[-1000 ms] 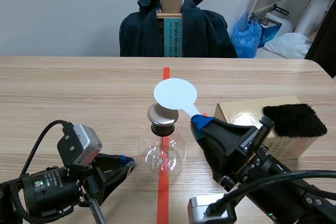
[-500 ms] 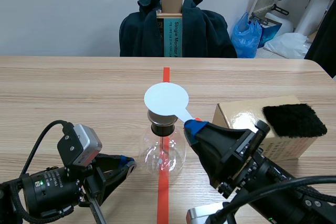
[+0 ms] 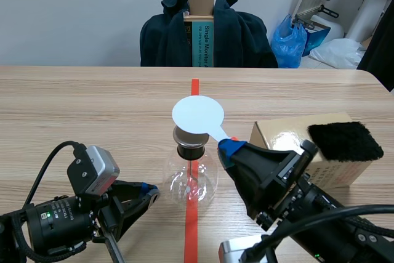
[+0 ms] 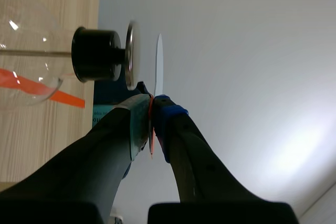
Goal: Do the electroscope experiment.
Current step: 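Move the plate toward and away from the electroscope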
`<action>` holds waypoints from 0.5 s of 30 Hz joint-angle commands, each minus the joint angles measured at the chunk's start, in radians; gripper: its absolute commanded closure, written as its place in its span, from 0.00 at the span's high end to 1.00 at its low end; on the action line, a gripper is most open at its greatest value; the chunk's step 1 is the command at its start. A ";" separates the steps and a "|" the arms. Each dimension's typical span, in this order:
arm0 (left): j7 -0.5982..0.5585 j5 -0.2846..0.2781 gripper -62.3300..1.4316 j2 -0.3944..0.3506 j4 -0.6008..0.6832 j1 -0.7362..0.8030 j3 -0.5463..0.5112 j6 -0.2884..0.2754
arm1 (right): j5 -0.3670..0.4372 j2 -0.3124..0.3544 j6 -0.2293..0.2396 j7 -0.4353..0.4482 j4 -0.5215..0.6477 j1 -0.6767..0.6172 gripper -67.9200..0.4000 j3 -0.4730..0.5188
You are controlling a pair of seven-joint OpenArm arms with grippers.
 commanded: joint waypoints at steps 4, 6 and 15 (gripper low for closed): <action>-0.018 -0.011 0.07 0.005 0.014 -0.003 -0.005 -0.002 | 0.011 0.008 -0.015 -0.056 0.024 0.001 0.02 0.005; -0.018 -0.011 0.07 0.005 0.014 -0.003 -0.005 -0.002 | 0.011 0.008 -0.015 -0.089 0.024 0.001 0.02 0.005; -0.018 -0.011 0.07 0.005 0.014 -0.003 -0.005 -0.002 | 0.011 0.008 -0.015 -0.234 0.024 0.001 0.02 0.005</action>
